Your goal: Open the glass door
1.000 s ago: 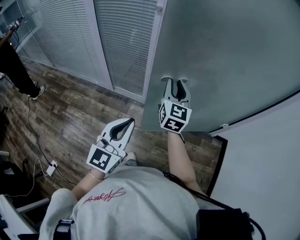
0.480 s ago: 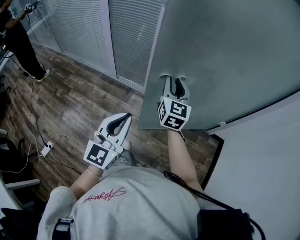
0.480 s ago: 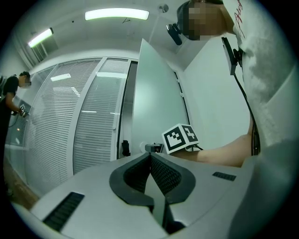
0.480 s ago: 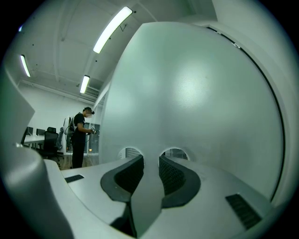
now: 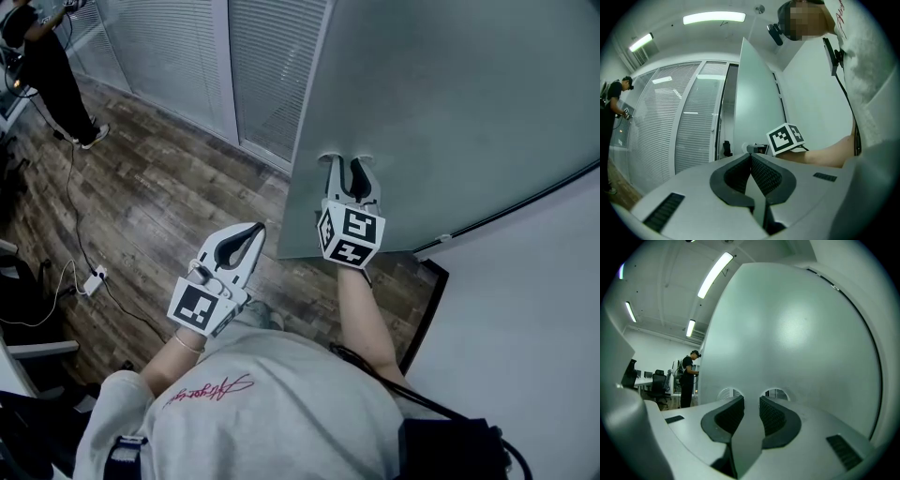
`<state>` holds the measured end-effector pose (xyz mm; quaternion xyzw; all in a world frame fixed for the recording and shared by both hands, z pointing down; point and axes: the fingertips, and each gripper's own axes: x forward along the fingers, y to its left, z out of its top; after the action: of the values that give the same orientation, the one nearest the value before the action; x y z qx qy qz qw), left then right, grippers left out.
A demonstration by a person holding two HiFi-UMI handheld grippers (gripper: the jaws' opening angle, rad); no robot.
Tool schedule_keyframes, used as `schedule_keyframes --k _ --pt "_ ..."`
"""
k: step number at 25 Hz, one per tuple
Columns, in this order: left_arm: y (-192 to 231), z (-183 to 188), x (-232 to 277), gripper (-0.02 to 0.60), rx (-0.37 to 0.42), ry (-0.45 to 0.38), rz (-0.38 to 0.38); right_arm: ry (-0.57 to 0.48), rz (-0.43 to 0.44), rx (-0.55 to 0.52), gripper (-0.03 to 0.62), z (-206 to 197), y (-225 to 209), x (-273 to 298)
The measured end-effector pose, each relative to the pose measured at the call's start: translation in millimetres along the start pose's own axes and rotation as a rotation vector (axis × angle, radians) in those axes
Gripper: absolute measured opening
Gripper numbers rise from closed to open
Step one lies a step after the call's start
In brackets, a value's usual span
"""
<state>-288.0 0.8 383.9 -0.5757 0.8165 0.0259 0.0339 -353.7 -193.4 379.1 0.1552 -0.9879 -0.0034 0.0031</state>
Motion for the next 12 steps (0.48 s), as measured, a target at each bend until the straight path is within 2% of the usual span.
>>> schedule_keyframes --k 4,8,12 --pt "-6 -1 -2 0.012 0.005 0.009 -0.049 0.009 0.018 0.002 0.112 -2 3 -18" --pt "-17 4 2 0.012 -0.007 -0.001 -0.101 0.034 0.088 0.001 0.112 -8 -2 -41" --pt "-26 8 -5 0.012 -0.010 0.000 -0.169 0.038 0.085 0.002 0.112 -6 -2 -67"
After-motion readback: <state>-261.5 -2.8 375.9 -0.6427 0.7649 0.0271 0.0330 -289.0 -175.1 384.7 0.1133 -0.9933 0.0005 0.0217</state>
